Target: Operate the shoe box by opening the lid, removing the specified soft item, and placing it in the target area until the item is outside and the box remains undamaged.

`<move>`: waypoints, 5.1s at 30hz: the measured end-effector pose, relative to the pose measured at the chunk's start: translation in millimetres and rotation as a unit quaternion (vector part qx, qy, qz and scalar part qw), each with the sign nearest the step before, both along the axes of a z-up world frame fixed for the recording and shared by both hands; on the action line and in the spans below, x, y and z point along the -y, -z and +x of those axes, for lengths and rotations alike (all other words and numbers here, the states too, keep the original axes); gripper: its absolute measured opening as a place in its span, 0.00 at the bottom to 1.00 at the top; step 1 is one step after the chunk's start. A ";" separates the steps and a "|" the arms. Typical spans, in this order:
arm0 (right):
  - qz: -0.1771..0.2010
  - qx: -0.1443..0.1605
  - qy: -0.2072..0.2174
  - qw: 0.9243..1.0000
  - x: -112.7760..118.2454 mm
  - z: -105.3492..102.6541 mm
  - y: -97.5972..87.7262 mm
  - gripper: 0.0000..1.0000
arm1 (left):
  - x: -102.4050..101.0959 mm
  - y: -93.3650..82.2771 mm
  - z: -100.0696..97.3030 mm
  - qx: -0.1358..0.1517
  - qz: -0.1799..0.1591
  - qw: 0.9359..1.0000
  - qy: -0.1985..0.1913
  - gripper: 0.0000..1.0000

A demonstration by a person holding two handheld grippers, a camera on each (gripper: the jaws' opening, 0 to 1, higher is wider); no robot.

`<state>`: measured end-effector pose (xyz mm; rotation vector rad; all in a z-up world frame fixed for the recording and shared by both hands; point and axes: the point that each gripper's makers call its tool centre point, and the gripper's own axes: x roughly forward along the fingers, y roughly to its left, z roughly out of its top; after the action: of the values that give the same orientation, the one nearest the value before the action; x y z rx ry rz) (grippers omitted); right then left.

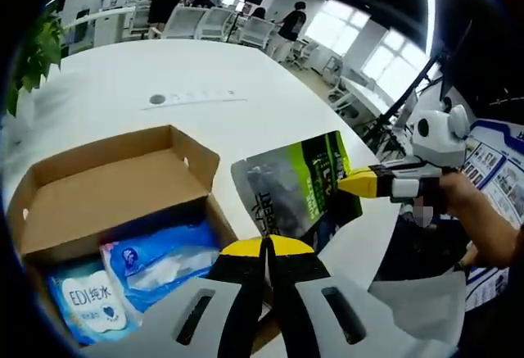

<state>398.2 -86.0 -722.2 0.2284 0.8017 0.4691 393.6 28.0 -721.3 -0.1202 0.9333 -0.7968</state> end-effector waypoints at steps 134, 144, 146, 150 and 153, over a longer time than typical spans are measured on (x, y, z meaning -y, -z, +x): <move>-0.167 -0.006 -0.042 0.985 61.4 37.4 120.4 0.04 | 52.6 75.8 31.8 0.105 0.246 0.938 0.222 0.06; -0.174 -0.004 -0.045 0.984 60.2 33.4 118.4 0.06 | 49.1 56.3 21.6 0.106 0.213 0.949 0.207 0.07; -0.174 -0.005 -0.044 0.984 60.2 32.2 117.6 0.08 | 49.5 50.8 19.9 0.108 0.206 0.951 0.202 0.07; -0.176 -0.002 -0.044 0.983 59.1 28.8 111.7 0.11 | 49.1 41.6 16.7 0.110 0.192 0.956 0.193 0.08; -0.177 -0.002 -0.043 0.983 59.9 26.3 107.7 0.14 | 46.6 36.8 14.0 0.111 0.188 0.957 0.190 0.09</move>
<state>424.5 -145.9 -829.9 -0.1348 0.8869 0.3986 407.6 -18.6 -758.0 0.4858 0.8873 -0.9472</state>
